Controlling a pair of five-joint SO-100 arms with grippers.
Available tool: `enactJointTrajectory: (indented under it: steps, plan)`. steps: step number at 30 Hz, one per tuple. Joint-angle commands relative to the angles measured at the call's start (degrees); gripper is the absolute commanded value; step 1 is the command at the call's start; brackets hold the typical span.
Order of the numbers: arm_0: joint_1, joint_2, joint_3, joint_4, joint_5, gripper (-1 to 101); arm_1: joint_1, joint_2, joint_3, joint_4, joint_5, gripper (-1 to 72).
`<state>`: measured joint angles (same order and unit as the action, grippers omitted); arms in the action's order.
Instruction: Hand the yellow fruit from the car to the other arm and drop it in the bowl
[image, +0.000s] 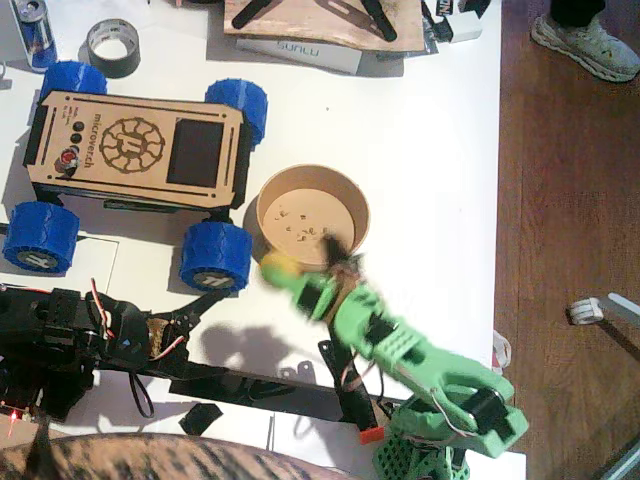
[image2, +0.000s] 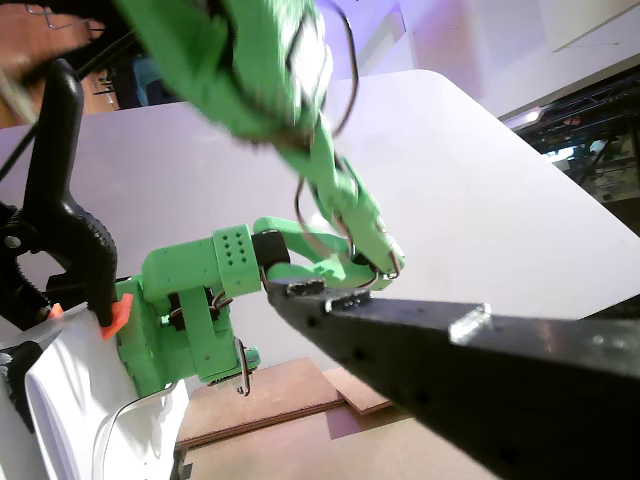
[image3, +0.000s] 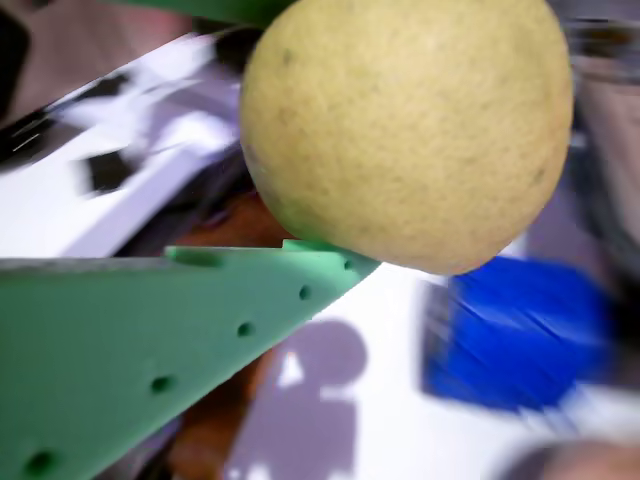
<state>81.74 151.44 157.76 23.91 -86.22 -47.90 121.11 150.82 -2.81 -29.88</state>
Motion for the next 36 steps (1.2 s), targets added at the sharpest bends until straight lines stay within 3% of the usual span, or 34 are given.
enactJointTrajectory:
  steps: [1,7,10,11,17,25,33,36]
  plan:
    - [0.3,0.3,-0.9,-1.0,-0.6,53,7.8,-1.9,-6.0,0.6,4.0,-0.1]
    - [0.3,0.3,-0.9,0.1,-0.5,45,14.9,-11.2,-14.6,4.7,10.6,-0.1]
    - [0.3,0.5,-0.9,1.0,0.0,7,16.2,-17.5,-20.5,6.8,13.7,-0.1]
    - [0.2,0.8,-0.9,1.3,0.1,1,16.5,-19.6,-22.6,7.6,14.7,-0.1]
    - [-5.0,6.7,-1.1,8.4,0.3,0,18.3,-31.6,-35.3,12.2,20.0,-0.1]
    - [-26.2,17.1,-1.7,33.3,2.3,0,19.6,-42.0,-49.0,19.0,23.8,-0.1]
    - [-43.5,15.8,-1.6,34.8,29.9,0,20.2,-48.7,-58.0,23.6,26.0,-0.1]
    - [-53.1,18.0,-1.1,38.9,39.4,0,20.3,-50.6,-60.3,24.7,26.5,-0.1]
